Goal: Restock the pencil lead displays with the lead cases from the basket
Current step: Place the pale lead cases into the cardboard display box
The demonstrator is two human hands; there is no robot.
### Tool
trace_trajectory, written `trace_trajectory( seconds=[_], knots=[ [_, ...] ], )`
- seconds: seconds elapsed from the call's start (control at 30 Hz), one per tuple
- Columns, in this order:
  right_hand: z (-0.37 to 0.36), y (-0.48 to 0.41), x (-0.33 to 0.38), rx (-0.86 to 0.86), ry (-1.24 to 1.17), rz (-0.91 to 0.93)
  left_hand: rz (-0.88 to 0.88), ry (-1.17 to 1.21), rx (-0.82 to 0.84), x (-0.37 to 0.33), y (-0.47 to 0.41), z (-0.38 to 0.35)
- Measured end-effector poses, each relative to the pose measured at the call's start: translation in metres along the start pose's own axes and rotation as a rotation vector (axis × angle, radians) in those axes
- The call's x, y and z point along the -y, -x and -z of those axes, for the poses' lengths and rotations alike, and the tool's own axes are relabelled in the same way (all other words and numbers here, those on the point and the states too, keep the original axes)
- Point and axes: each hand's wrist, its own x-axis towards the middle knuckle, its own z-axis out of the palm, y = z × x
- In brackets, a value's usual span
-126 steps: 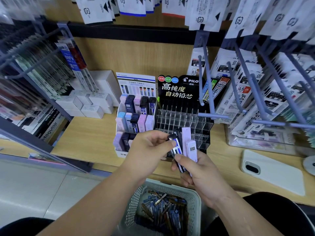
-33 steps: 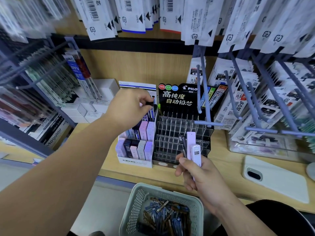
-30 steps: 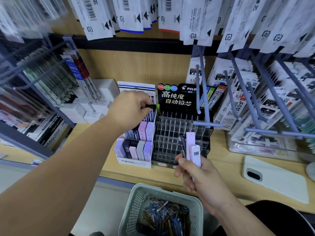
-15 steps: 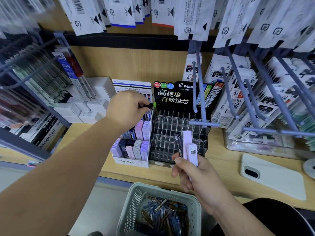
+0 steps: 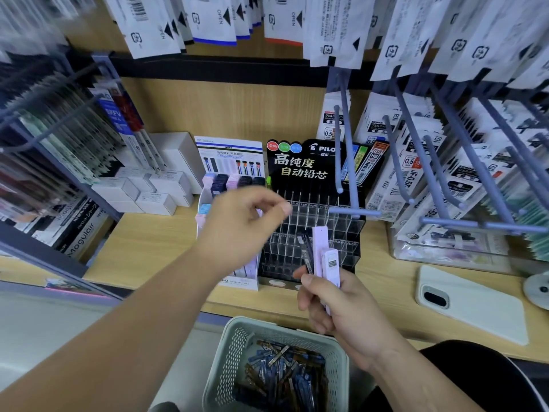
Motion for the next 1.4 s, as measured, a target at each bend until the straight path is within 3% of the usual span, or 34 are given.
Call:
trace_trajectory(
  seconds=[0.1, 0.27, 0.5, 0.67, 0.93, 1.13, 1.4],
  knots=[
    [-0.003, 0.0, -0.001, 0.004, 0.052, 0.007, 0.216, 0.249, 0.112, -0.006, 0.03, -0.02],
    [-0.003, 0.001, -0.002, -0.006, 0.145, 0.032, 0.369, 0.415, 0.04, -0.006, 0.043, -0.032],
    [0.0, 0.004, 0.0, 0.0, 0.159, 0.044, 0.383, 0.449, 0.079, -0.008, 0.045, -0.026],
    [0.0, 0.004, -0.001, -0.004, 0.166, 0.035, 0.383, 0.455, -0.025, -0.007, 0.037, -0.012],
    [0.001, 0.003, -0.002, -0.011, 0.15, 0.017, 0.082, 0.071, -0.092, 0.003, -0.012, 0.041],
    [0.001, 0.001, -0.003, -0.019, 0.13, 0.014, -0.121, -0.228, -0.07, 0.023, -0.043, 0.038],
    [0.003, 0.001, -0.002, -0.02, 0.111, 0.017, -0.206, -0.391, -0.092, 0.042, -0.055, 0.025]
  ],
)
